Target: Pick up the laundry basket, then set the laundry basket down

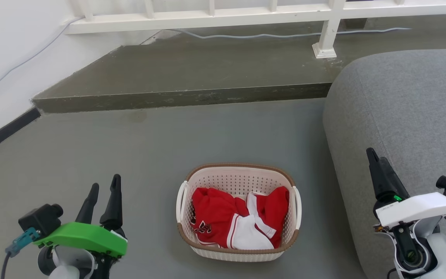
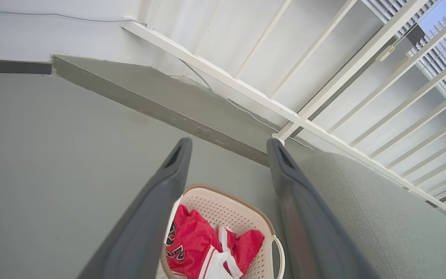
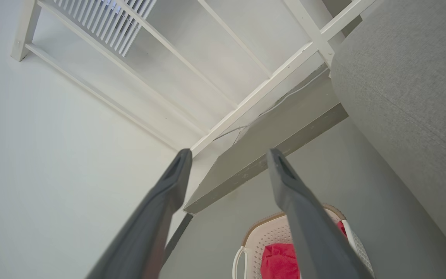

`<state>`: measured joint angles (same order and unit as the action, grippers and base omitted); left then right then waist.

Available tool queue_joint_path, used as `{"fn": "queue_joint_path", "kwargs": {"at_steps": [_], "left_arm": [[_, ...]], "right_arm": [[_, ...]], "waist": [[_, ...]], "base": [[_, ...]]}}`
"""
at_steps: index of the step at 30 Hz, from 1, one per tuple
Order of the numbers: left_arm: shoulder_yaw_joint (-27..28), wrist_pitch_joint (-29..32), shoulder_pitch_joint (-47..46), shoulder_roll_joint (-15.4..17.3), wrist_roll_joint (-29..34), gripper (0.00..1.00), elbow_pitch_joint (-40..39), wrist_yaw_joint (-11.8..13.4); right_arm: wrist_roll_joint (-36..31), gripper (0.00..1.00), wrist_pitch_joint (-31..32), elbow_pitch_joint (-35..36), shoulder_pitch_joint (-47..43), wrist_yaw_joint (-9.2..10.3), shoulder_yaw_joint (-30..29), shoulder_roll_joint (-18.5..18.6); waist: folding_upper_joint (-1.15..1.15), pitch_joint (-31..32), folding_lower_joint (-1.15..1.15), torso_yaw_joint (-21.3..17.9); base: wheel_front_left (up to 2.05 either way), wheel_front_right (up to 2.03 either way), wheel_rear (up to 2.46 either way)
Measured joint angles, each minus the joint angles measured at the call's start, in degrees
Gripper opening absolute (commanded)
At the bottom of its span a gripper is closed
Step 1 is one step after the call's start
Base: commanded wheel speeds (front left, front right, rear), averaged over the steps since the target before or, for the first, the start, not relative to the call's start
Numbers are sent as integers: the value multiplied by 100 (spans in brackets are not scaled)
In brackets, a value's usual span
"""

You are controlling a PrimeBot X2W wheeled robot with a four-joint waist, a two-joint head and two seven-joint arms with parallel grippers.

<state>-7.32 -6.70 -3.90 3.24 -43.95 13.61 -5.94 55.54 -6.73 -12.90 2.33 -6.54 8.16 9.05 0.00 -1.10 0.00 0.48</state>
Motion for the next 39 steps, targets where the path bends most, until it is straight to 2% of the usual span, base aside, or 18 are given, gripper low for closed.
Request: {"fn": "queue_joint_path", "kwargs": {"at_steps": [39], "left_arm": [[-368,-710,-144,-57,2775,100,-277,42]], "right_arm": [[-2775,100,-704,-191,138,7,177,-54]], "waist": [[0,-9,0,37]], "base": [[0,0,0]]}}
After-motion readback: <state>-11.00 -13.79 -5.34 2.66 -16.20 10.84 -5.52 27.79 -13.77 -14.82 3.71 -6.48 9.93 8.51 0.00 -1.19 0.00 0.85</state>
